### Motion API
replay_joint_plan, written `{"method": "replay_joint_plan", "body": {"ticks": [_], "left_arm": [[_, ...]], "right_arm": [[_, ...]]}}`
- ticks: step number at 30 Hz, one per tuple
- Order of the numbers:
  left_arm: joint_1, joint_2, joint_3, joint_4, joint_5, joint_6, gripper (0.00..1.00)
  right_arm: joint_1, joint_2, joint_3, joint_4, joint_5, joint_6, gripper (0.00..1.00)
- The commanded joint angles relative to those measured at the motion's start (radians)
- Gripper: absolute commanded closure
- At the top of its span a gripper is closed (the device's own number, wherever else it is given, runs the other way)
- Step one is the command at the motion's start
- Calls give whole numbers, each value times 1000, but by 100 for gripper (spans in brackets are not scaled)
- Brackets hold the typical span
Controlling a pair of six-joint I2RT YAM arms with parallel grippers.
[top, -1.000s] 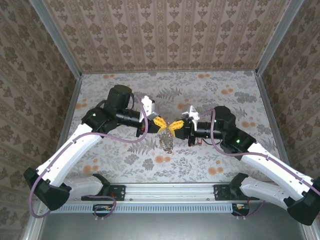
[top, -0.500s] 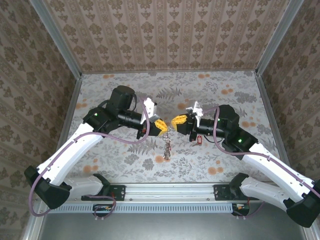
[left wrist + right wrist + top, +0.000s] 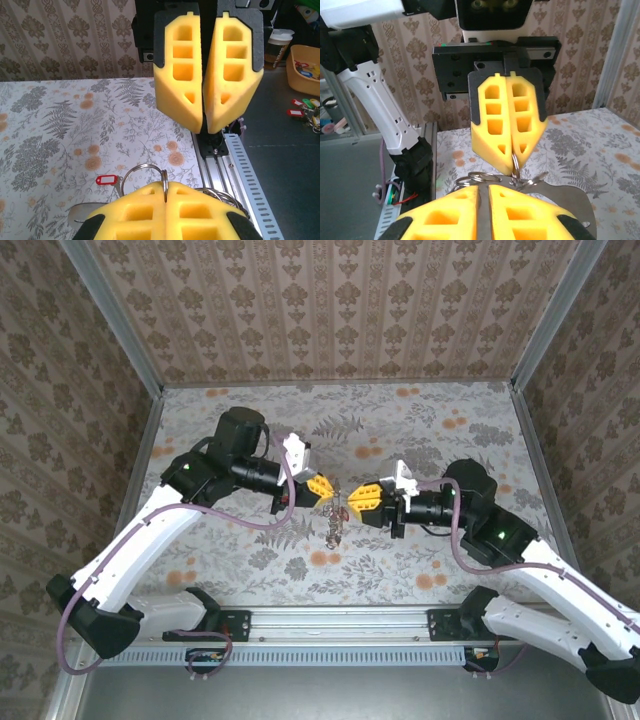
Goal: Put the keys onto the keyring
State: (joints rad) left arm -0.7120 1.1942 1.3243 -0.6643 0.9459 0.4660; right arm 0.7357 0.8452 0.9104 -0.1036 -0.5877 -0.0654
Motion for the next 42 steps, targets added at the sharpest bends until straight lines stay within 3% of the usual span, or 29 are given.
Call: {"method": "replay_joint_plan", "body": {"ticks": [1,18,25,42], "left_arm": [[3,-4,56,-18,25,49,100],[0,-8,67,-49,33,76,100],[-1,-27,55,-51,22,76,100],[-7,-49,52,-62,18,86,100]], "right_arm": [[18,42,63,-45,-20,-88,85],[27,126,125,-76,29,-139,87],[30,97,107,-64,78,-141,78],[39,116,118,-56,104,-138,75]]}}
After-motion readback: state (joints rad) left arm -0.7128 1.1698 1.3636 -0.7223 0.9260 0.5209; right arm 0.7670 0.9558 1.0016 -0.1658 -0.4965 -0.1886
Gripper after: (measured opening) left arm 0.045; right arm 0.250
